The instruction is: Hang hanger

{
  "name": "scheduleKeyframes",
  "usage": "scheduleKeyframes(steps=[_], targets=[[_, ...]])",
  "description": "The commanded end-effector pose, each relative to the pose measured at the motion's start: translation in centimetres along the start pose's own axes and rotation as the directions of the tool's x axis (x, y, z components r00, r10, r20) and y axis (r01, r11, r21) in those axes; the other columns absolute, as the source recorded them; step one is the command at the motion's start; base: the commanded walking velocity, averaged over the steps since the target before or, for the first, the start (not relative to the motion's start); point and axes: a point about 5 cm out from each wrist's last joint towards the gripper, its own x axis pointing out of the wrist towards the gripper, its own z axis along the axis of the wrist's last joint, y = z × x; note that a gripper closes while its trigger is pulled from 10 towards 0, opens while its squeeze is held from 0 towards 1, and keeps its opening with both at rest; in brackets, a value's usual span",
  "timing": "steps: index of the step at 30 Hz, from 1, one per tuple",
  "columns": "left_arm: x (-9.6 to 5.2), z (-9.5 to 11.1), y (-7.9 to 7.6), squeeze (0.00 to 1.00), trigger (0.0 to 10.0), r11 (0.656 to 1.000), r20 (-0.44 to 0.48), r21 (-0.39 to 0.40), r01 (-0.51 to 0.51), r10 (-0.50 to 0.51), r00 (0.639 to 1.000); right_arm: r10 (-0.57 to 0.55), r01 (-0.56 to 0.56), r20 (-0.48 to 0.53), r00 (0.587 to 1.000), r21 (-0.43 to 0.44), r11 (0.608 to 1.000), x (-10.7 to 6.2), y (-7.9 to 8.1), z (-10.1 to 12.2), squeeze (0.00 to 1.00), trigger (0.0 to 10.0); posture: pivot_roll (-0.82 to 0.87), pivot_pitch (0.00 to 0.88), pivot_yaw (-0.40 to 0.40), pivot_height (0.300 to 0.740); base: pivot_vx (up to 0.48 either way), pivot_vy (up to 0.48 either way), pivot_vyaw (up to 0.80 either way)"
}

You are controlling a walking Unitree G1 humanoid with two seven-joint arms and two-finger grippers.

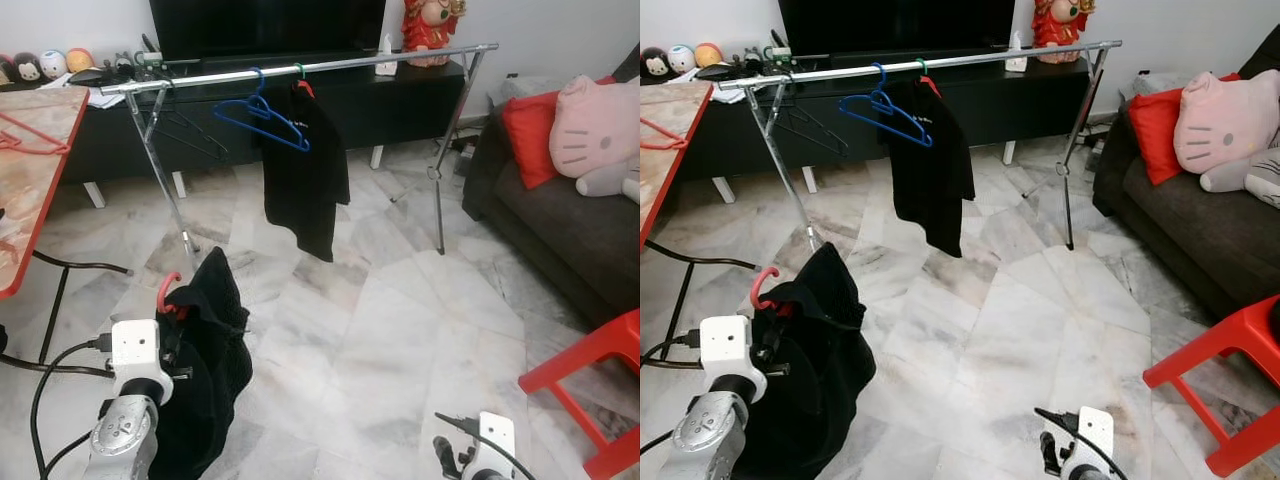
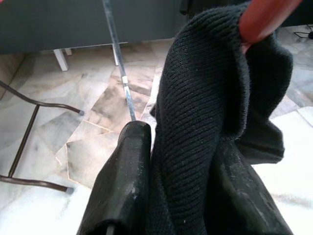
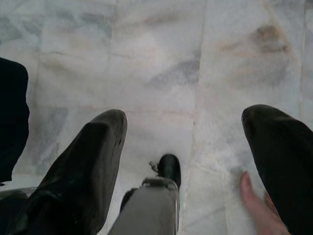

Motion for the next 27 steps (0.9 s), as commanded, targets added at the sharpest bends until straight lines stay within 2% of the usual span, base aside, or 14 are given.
scheduleKeyframes(steps=[1, 6, 12, 14, 16, 20, 27], targets=[[0.4, 0.9, -0.4, 0.00, 10.0, 1.000, 0.034, 0.001, 0.020, -0.020, 0.999, -0.010, 0.010, -0.004, 1.000, 0.014, 1.000, 0.0, -0.2, -0.1, 0.00, 10.0, 0.09, 0.000, -0.005, 0.716, 0.000, 0.000, 0.00], [0.4, 1.1, -0.7, 0.00, 10.0, 0.999, 0.044, -0.008, 0.044, -0.043, 0.998, -0.013, 0.013, -0.012, 1.000, 0.010, 1.000, -0.1, -0.3, -0.3, 0.00, 10.0, 0.09, 0.000, -0.014, 0.716, 0.000, 0.000, 0.00], [0.9, 1.0, -1.7, 0.00, 10.0, 0.996, 0.040, -0.018, 0.085, -0.084, 0.996, -0.027, 0.027, -0.023, 0.999, 0.011, 1.000, -0.2, -0.6, -0.5, 0.00, 10.0, 0.07, 0.000, -0.014, 0.716, 0.274, 0.000, 0.00], [1.1, 1.0, -2.1, 0.00, 10.0, 0.995, 0.042, -0.019, 0.102, -0.101, 0.994, -0.041, 0.042, -0.023, 0.999, 0.027, 0.999, -0.2, -1.1, -0.4, 0.00, 10.0, 0.07, 0.000, -0.014, 0.716, 0.307, 0.000, 0.00], [1.4, 1.2, -2.7, 0.00, 10.0, 0.992, 0.050, -0.031, 0.125, -0.123, 0.991, -0.088, 0.089, -0.027, 0.996, 0.067, 0.994, -0.4, -2.4, -0.2, 0.00, 10.0, 0.07, 0.000, -0.011, 0.716, 0.324, 0.000, 0.00], [1.3, 1.2, -2.9, 0.00, 10.0, 0.990, 0.049, -0.029, 0.140, -0.138, 0.989, -0.087, 0.088, -0.034, 0.996, 0.042, 0.995, -0.6, -3.0, -0.3, 0.00, 10.0, 0.07, 0.000, -0.006, 0.716, 0.339, 0.000, 0.00], [1.1, 0.8, -2.7, 0.00, 10.0, 0.986, 0.034, -0.017, 0.165, -0.164, 0.986, -0.096, 0.099, -0.048, 0.994, 0.065, 0.993, -0.8, -3.4, -0.8, 0.00, 10.0, 0.05, 0.000, 0.015, 0.716, 0.374, 0.000, 0.00]])
